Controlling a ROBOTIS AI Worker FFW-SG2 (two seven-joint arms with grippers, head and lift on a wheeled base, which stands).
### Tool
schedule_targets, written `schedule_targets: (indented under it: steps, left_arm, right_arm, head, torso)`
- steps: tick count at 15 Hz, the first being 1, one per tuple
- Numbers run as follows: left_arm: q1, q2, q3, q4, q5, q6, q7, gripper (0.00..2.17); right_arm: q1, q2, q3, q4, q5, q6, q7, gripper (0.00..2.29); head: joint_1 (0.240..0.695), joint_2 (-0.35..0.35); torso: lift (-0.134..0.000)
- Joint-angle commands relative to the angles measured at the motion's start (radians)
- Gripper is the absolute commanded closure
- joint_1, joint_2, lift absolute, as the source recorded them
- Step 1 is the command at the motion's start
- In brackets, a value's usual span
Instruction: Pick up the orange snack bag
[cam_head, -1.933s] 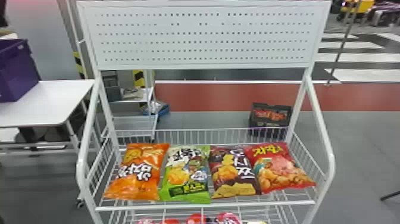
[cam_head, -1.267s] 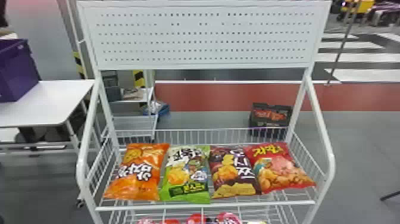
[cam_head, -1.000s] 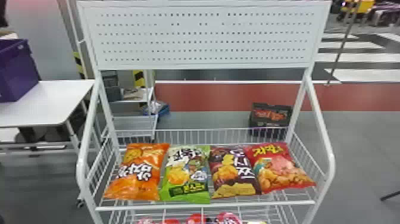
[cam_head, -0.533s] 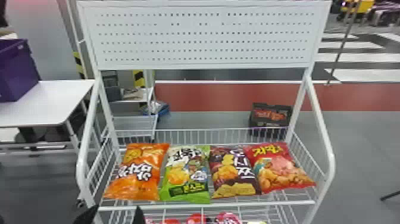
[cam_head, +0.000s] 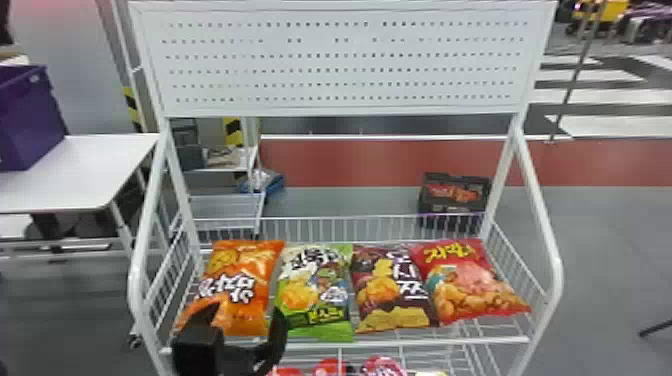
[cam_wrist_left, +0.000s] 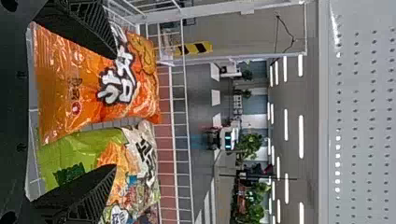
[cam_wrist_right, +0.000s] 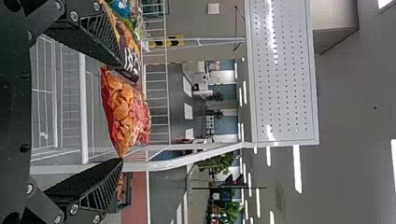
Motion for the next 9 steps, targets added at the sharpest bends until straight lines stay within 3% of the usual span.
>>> schedule_targets:
  steps: [1,5,7,9]
  left_arm:
    - [-0.066,-0.013,-0.009,0.057,0.006,0.043,-0.001,0.05]
    - [-0.13,-0.02,-0.002,0.158,0.024,0.046,-0.001,0.12]
    - [-0.135,-0.018,0.012,0.164,0.042,0.05,-0.002,0.45]
    - [-0.136,-0.018,0.029,0.166,0.048,0.068,-0.007,0.97]
  right_arm:
    - [0.0,0.0,0.001,0.0,0.0,-0.001,0.0,0.17]
    - [0.001,-0.003,-0.001,-0.001,-0.002,-0.001,0.0,0.17]
    - [0.001,-0.003,-0.001,-0.001,-0.002,-0.001,0.0,0.17]
    - [0.004,-0.002,-0.002,-0.006,0.0,-0.001,0.0,0.17]
  head:
    - [0.499,0.0]
    - [0.499,0.0]
    - [0.499,0.0]
    - [0.499,0.0]
  torso:
    - [0.0]
    - [0.0]
    - [0.0]
    - [0.0]
